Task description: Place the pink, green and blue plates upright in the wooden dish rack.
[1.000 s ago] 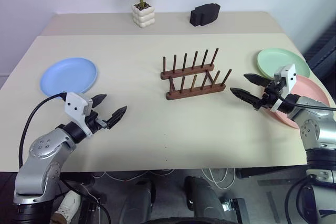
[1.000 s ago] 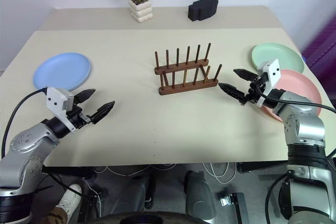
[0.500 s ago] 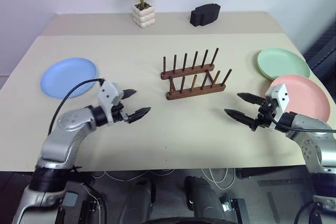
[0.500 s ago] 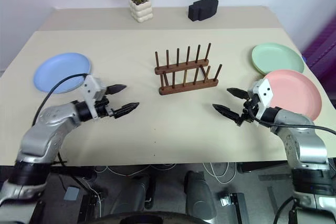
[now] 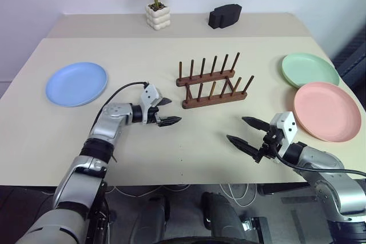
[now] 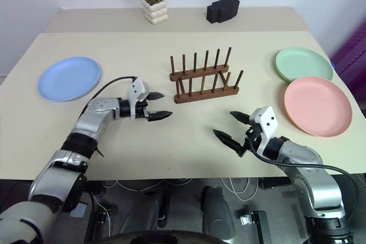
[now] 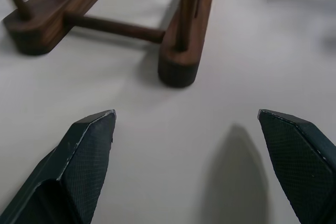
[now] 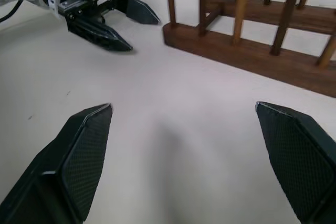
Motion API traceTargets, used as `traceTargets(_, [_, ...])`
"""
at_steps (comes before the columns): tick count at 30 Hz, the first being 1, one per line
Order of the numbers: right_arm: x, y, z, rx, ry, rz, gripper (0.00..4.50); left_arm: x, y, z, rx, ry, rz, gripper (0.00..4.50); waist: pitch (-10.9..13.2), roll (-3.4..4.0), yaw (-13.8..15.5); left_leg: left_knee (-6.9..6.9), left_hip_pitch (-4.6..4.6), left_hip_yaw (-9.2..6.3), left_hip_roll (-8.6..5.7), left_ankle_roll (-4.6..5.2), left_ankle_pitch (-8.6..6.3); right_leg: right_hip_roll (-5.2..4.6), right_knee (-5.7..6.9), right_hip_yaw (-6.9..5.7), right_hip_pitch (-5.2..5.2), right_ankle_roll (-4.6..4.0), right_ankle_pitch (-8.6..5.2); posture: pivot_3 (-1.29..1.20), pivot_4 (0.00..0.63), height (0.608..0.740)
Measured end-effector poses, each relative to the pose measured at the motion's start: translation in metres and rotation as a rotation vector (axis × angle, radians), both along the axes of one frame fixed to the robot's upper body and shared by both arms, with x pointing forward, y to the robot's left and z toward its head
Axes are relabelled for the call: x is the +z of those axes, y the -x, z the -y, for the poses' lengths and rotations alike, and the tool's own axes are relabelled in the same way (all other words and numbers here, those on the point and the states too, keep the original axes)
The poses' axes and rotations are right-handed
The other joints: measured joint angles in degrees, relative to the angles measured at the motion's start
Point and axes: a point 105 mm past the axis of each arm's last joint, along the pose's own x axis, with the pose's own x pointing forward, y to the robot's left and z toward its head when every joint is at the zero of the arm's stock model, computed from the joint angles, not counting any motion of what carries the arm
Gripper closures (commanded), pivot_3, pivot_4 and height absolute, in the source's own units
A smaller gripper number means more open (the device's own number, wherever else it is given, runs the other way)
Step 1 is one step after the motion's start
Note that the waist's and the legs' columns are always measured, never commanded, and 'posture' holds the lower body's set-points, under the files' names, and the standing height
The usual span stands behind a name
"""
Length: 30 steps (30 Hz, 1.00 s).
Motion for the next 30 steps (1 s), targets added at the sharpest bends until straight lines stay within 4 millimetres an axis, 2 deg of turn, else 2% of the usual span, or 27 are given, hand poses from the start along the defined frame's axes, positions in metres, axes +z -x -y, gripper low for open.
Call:
traceTargets(3, [-0.001, 0.0, -0.001, -0.015, -0.004, 0.001, 0.06, -0.002, -0.004, 0.014, -0.025, -0.011, 0.019, 0.0, 0.0, 0.0, 0.0, 0.0, -0.01, 0.0, -0.01, 0.0, 0.0, 0.0, 0.0, -0.01, 0.0, 0.02, 0.0, 0.0, 0.15, 0.731])
traceTargets(5, [0.0, 0.002, -0.003, -0.016, -0.007, 0.007, 0.0, -0.002, -0.005, 0.019, -0.039, -0.031, 0.04, 0.57, 0.0, -0.01, 0.0, 0.0, -0.01, 0.0, -0.01, 0.0, 0.0, 0.01, 0.01, -0.02, 0.0, 0.03, 0.0, 0.0, 0.15, 0.731])
traceTargets(6, [-0.001, 0.003, -0.003, -0.019, -0.008, 0.004, 0.0, -0.003, -0.006, 0.021, -0.039, -0.036, 0.046, 0.91, 0.0, -0.01, 0.0, 0.0, -0.01, 0.0, -0.01, 0.0, 0.0, 0.01, 0.01, -0.01, 0.0, 0.03, 0.01, 0.0, 0.15, 0.731])
traceTargets(10, [-0.004, 0.005, -0.007, -0.017, -0.016, -0.006, 0.0, -0.003, -0.01, 0.021, -0.032, -0.042, 0.057, 2.82, 0.0, -0.01, -0.1, 0.0, 0.0, -0.01, 0.0, 0.0, 0.0, 0.02, 0.02, -0.02, 0.0, 0.04, 0.01, 0.0, 0.15, 0.731])
traceTargets(11, [-0.004, 0.005, -0.007, -0.019, -0.016, -0.005, 0.0, -0.002, -0.01, 0.021, -0.032, -0.042, 0.059, 3.44, 0.0, -0.01, -0.1, 0.0, 0.0, -0.01, 0.0, 0.0, 0.0, 0.02, 0.02, -0.02, 0.0, 0.04, 0.01, 0.0, 0.15, 0.731])
traceTargets(12, [-0.004, 0.004, -0.007, -0.021, -0.016, -0.003, 0.0, -0.002, -0.009, 0.021, -0.038, -0.04, 0.062, 3.82, 0.0, -0.01, -0.1, 0.0, 0.0, -0.01, -0.01, 0.0, 0.0, 0.01, 0.02, -0.01, 0.0, 0.05, 0.01, 0.0, 0.15, 0.731])
traceTargets(19, [-0.003, 0.005, -0.006, -0.014, -0.009, 0.002, 0.0, -0.002, -0.007, 0.018, -0.05, -0.033, 0.069, 3.83, 0.0, 0.0, -0.2, 0.0, 0.01, -0.02, 0.0, 0.01, 0.0, 0.02, 0.03, -0.01, 0.0, 0.06, 0.01, 0.0, 0.15, 0.731])
traceTargets(25, [-0.009, 0.009, 0.021, -0.046, 0.074, -0.037, 0.0, -0.004, 0.017, 0.009, -0.151, -0.009, 0.042, 3.83, 0.0, 0.0, -0.1, 0.0, 0.01, -0.01, 0.01, 0.01, -0.01, 0.01, 0.04, -0.01, 0.01, 0.04, 0.01, 0.0, 0.15, 0.731])
traceTargets(30, [-0.012, 0.011, 0.03, -0.066, 0.09, -0.053, 0.0, -0.003, 0.025, 0.005, -0.195, -0.017, 0.019, 3.83, 0.0, 0.0, -0.1, 0.02, 0.01, -0.03, 0.02, 0.01, 0.0, 0.01, 0.04, 0.0, 0.02, 0.04, 0.0, 0.0, 0.15, 0.731])
